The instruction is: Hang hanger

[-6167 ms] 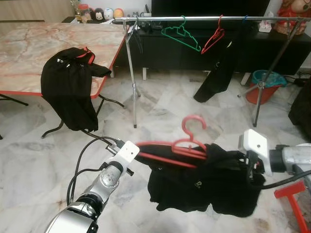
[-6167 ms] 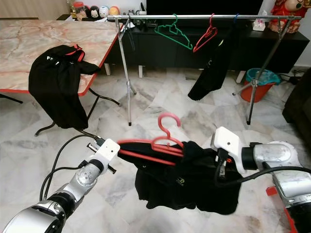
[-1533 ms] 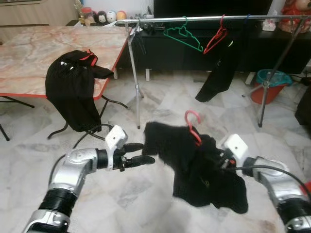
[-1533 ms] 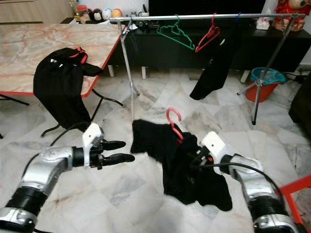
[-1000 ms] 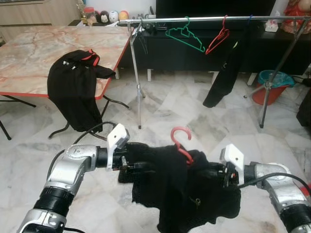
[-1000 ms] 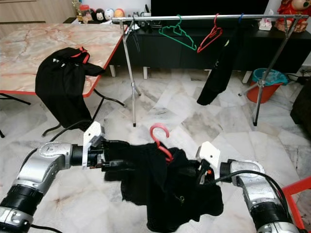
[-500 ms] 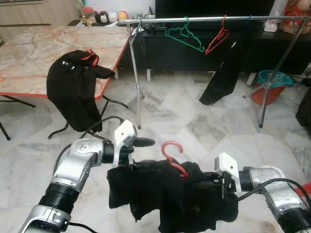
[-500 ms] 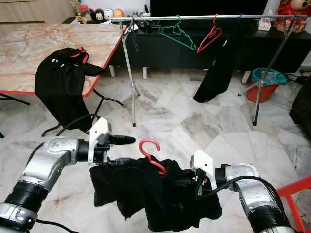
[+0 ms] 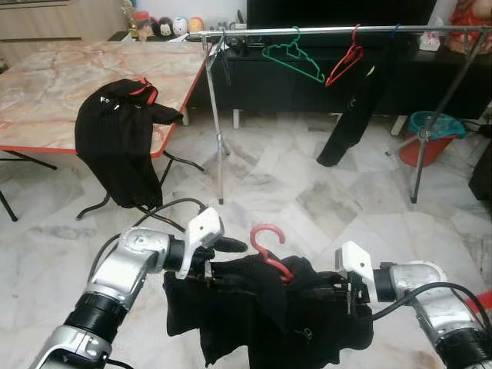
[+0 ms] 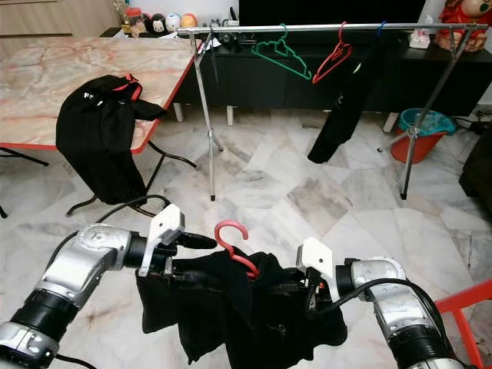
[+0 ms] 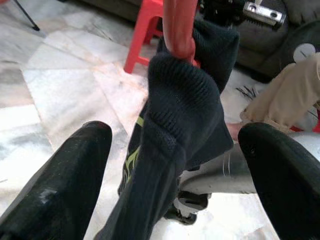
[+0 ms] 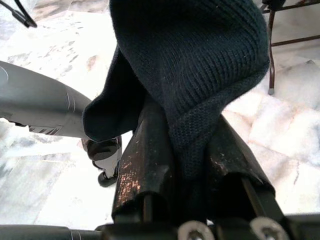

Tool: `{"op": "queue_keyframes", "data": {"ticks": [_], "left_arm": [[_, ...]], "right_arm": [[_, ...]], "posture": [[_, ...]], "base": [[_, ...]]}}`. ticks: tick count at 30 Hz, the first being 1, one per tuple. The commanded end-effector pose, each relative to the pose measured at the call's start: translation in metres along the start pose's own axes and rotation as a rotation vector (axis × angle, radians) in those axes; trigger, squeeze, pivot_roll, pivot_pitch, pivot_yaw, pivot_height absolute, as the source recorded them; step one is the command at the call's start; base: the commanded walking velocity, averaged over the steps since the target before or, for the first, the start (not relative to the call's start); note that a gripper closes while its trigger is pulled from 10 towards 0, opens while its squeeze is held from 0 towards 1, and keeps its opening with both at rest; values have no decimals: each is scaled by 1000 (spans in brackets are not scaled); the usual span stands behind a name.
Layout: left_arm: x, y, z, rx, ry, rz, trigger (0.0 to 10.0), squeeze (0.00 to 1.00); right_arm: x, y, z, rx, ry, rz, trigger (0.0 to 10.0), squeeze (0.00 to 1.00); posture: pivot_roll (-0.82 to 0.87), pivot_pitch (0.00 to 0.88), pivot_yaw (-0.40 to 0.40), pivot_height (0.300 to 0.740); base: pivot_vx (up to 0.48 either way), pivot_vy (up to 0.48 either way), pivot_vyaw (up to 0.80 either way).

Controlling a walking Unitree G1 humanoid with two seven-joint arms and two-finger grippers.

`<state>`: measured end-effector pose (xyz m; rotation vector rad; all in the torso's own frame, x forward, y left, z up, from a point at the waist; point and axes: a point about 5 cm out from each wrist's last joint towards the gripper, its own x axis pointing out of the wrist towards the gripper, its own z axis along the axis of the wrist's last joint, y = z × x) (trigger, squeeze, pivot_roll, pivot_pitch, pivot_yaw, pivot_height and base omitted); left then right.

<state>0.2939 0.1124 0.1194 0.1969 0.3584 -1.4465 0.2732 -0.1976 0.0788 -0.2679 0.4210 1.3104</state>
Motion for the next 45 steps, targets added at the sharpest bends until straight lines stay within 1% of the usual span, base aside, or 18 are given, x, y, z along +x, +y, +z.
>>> {"op": "queue_keyframes", "data": {"ticks": [1,3,4,7,8,9,10,16,21,28,34,45], "left_arm": [[5,0,-5,4,16,7,10000,0],[7,1,-5,4,10,17,10000,0],[11,3,-3,-1,-4,30,10000,0],[14,3,-2,-5,-12,28,9882,0],[16,2,-1,-9,-15,14,4863,0],[17,2,0,-10,-15,10,4863,0],[17,2,0,-9,-15,9,0,0],[16,4,1,-5,-16,12,0,0],[12,6,0,-4,-9,12,0,0],[12,5,-2,-7,-1,-2,0,0],[11,3,-6,-26,7,-15,0,0],[12,2,-7,-35,-2,-28,0,0]], "right_arm": [[2,0,9,-38,-32,17,0,0],[2,0,10,-39,-33,19,0,0],[3,1,10,-40,-35,24,0,0],[3,2,11,-41,-37,27,0,0],[3,2,11,-41,-36,26,0,0],[3,2,11,-41,-36,25,0,0],[3,2,11,-41,-35,24,0,0],[3,2,11,-41,-30,21,0,0],[2,2,11,-42,-27,20,0,0],[1,2,10,-37,-28,12,0,0],[0,0,11,-35,-27,2,0,0],[0,0,11,-36,-26,0,0,0]], "posture": [[-214,0,23,740],[-214,0,23,740],[-214,0,22,740],[-215,0,22,740],[-215,0,22,740],[-215,0,22,740],[-215,0,22,740],[-215,0,22,740],[-213,0,19,740],[-212,0,18,740],[-210,0,15,740],[-209,0,11,740]], "base": [[0,0,0],[0,0,0],[0,0,0],[0,0,0],[0,0,0],[0,0,0],[0,0,0],[0,0,0],[0,0,0],[0,0,0],[0,0,0],[0,0,0]]}}
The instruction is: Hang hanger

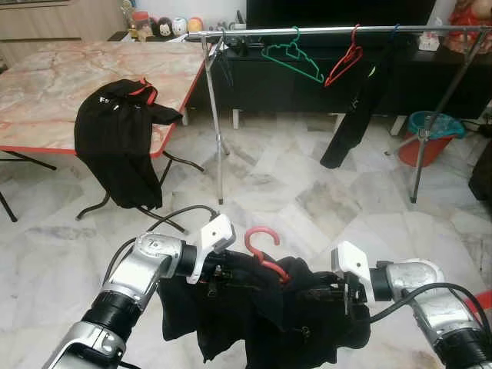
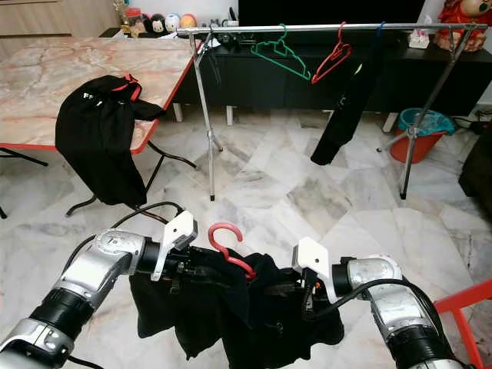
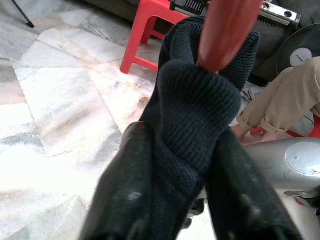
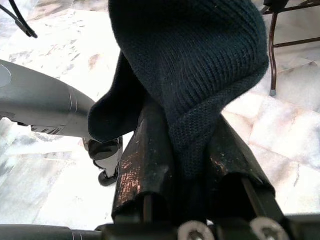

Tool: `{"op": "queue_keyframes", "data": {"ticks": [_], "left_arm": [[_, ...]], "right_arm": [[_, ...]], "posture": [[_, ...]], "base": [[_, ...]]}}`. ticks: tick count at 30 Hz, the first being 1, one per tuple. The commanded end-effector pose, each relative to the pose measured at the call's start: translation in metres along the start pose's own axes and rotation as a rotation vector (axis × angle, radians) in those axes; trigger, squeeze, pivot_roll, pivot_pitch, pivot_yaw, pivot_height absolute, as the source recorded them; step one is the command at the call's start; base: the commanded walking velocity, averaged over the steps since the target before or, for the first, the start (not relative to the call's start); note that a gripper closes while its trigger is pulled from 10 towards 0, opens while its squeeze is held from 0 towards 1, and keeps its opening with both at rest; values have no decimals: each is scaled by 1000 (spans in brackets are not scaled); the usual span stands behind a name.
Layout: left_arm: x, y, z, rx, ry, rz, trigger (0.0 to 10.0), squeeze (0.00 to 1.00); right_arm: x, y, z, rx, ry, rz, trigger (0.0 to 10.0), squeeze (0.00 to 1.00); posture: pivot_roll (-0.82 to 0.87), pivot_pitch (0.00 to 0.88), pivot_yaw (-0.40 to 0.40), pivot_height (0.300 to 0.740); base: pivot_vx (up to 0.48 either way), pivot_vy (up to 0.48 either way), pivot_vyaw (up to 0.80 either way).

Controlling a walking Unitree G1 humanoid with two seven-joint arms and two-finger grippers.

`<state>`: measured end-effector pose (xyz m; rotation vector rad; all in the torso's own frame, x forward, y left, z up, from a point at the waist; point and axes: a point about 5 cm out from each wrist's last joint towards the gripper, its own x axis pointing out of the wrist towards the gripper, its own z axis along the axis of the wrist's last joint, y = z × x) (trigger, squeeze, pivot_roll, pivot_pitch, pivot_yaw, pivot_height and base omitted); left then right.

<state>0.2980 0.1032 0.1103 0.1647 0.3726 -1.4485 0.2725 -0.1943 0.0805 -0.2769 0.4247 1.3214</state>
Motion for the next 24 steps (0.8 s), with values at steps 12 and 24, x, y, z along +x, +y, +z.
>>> {"op": "queue_keyframes", "data": {"ticks": [12,24], "left_arm": [[0,-2,-1,-9,-5,-28,0,0],[-1,-2,0,-13,-7,-28,0,0]], "right_arm": [[-2,-2,6,-20,-32,-20,1176,0],[-1,-2,3,5,-27,-24,4196,0]], "posture": [[-209,0,10,740],[-212,0,11,740]], "base": [[0,0,0],[0,0,0]]}}
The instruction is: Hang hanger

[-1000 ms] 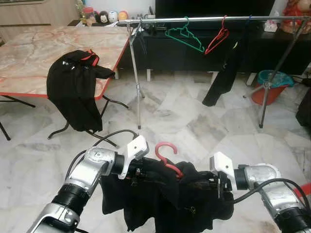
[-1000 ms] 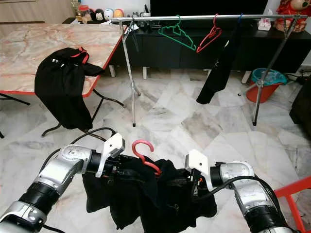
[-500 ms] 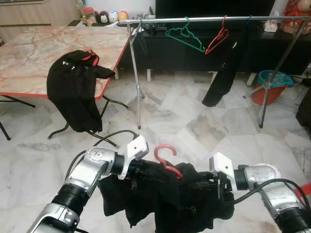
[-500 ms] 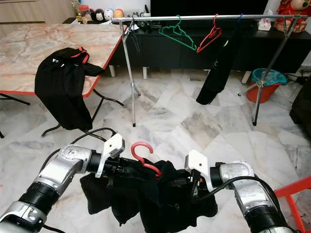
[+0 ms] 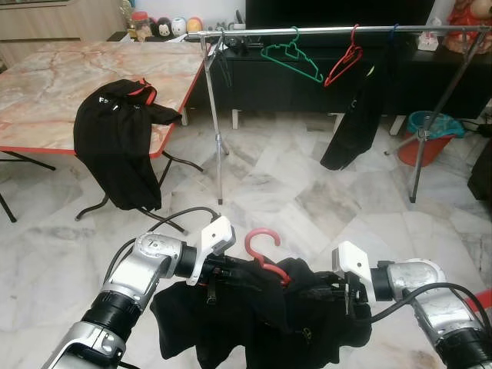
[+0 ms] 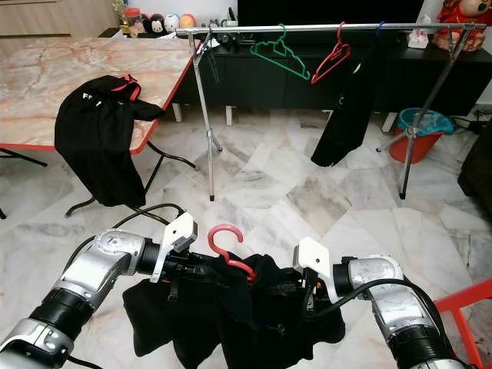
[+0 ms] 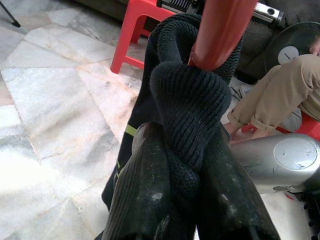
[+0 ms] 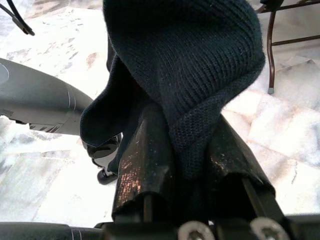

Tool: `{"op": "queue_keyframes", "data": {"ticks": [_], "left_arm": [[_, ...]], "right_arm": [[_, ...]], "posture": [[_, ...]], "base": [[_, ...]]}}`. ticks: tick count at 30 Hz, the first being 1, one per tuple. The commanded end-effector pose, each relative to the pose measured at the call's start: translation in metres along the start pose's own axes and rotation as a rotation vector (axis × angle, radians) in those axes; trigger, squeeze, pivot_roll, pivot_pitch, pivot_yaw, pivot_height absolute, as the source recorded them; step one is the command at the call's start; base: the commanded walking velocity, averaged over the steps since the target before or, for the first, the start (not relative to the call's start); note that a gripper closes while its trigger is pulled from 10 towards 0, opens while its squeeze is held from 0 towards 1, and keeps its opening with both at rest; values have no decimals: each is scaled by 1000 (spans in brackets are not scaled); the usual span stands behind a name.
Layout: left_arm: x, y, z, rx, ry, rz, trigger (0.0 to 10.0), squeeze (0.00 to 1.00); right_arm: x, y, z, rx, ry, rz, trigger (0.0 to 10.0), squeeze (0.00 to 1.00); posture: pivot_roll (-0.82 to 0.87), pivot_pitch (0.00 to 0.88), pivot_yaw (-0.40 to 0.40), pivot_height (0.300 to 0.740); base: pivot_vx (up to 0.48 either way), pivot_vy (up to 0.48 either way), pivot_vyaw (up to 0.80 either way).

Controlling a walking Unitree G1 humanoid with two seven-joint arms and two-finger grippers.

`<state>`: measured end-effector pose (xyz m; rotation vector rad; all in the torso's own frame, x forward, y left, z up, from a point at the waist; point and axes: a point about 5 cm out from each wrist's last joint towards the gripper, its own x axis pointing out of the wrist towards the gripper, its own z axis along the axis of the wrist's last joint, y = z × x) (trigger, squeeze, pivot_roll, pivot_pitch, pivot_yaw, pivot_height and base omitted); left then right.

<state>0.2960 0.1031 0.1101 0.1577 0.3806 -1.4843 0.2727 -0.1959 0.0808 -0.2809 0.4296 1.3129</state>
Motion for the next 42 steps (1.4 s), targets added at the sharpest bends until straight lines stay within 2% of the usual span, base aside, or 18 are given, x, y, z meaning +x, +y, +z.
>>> {"op": "queue_keyframes", "data": {"ticks": [1,2,3,4,9,14,23,27,28,29,38,41,42], "left_arm": [[0,0,0,-10,-9,12,0,0],[0,0,-1,-11,-9,13,0,0],[0,0,-1,-11,-8,15,0,0],[-1,0,-2,-11,-6,16,0,0],[-3,3,-4,-10,12,32,0,0],[-2,3,-5,-10,18,38,0,0],[-1,5,-15,-18,55,69,0,0],[0,5,-20,-27,64,73,0,0],[0,5,-22,-29,68,77,0,0],[1,5,-23,-31,71,80,0,0],[0,9,-35,-44,89,162,0,0],[-3,13,-46,-44,86,290,0,0],[-6,17,-54,-55,70,394,0,0]], "right_arm": [[1,-1,3,11,-31,-22,5922,1000],[2,-2,3,15,-30,-26,5922,1000],[2,-2,3,14,-30,-29,7098,1000],[3,-2,3,14,-31,-30,9059,1000],[5,-1,2,16,-28,-40,9765,1000],[6,1,2,25,-33,-18,9255,1000],[6,1,2,32,-42,-33,9412,1000],[5,1,3,29,-43,-30,10000,1000],[5,0,3,21,-40,-34,10000,690],[5,0,3,12,-36,-44,10000,0],[3,-12,-6,13,5,-200,10000,0],[0,-29,-11,105,-16,-448,10000,0],[-1,-36,-18,149,-28,-607,10000,0]], "posture": [[-212,0,11,740],[-215,0,14,740],[-215,0,14,740],[-214,0,15,740],[-211,0,19,740],[-211,0,21,740],[-210,0,22,740],[-211,0,22,740],[-211,0,22,740],[-211,0,22,740],[-212,0,23,740],[-215,0,22,740],[-211,0,23,740]], "base": [[0,0,0],[0,0,0],[0,0,0],[0,0,0],[0,0,0],[0,0,0],[0,0,0],[0,0,0],[0,0,0],[0,0,0],[0,0,0],[0,0,0],[0,0,0]]}}
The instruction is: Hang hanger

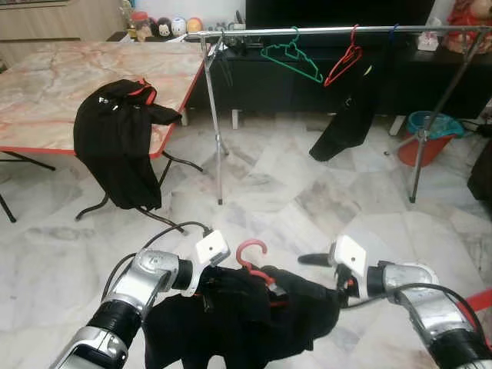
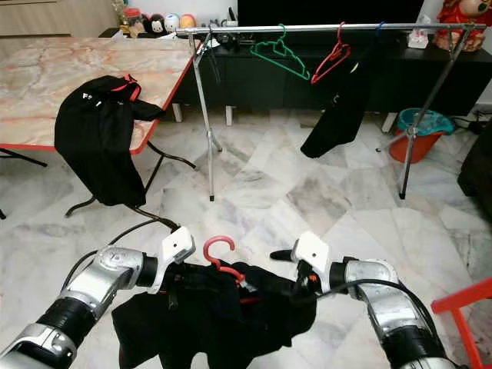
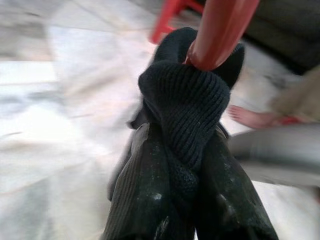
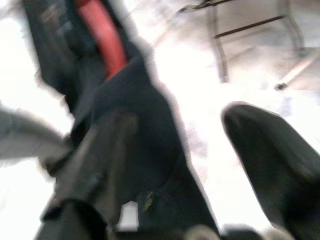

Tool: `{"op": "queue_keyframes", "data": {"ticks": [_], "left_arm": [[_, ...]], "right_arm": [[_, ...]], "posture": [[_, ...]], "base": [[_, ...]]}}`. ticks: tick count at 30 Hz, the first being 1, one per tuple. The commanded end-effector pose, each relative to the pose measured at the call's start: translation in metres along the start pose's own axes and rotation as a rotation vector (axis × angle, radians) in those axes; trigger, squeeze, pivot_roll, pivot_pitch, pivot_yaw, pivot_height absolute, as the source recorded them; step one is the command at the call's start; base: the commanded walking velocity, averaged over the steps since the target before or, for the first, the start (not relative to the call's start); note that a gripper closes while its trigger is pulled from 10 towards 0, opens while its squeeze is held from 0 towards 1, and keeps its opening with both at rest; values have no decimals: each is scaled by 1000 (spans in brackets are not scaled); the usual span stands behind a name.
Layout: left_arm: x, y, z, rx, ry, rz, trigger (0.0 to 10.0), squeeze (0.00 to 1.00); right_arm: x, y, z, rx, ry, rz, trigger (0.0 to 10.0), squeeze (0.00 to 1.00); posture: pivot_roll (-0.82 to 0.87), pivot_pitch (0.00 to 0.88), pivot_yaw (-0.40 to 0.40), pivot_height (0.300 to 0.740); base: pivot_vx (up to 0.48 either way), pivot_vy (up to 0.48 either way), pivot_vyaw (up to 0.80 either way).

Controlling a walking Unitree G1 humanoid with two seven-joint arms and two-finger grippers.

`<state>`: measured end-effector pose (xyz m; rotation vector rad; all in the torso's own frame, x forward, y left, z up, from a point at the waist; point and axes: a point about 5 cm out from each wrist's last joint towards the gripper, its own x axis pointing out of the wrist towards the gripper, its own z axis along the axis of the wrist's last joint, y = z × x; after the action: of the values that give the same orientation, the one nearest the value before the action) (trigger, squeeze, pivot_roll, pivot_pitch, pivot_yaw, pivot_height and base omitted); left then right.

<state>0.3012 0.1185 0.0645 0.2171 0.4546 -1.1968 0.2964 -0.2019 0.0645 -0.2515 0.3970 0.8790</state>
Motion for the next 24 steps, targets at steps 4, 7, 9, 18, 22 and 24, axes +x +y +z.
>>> {"op": "queue_keyframes", "data": {"ticks": [4,7,9,18,22,24], "left_arm": [[-9,14,-22,-15,-37,332,4549,0],[-15,13,-44,-84,-34,483,10000,0],[-18,11,-54,-106,-27,531,10000,0],[-30,7,-82,-56,25,818,10000,0],[-36,-6,-106,-60,97,917,10000,0],[-43,-11,-119,-100,127,991,10000,0]], "right_arm": [[0,-13,-23,144,3,-366,10000,0],[2,0,-55,279,78,-504,10000,0],[2,7,-67,343,99,-549,10000,0],[0,29,-103,505,170,-782,10000,0],[-8,42,-122,633,193,-912,10000,0],[-9,50,-129,664,196,-931,10000,0]], "posture": [[-206,0,22,740],[-204,2,25,740],[-204,3,27,740],[-214,0,35,740],[-211,0,35,740],[-217,0,34,740]], "base": [[0,0,0],[0,0,0],[0,0,0],[0,0,0],[0,0,0],[0,0,0]]}}
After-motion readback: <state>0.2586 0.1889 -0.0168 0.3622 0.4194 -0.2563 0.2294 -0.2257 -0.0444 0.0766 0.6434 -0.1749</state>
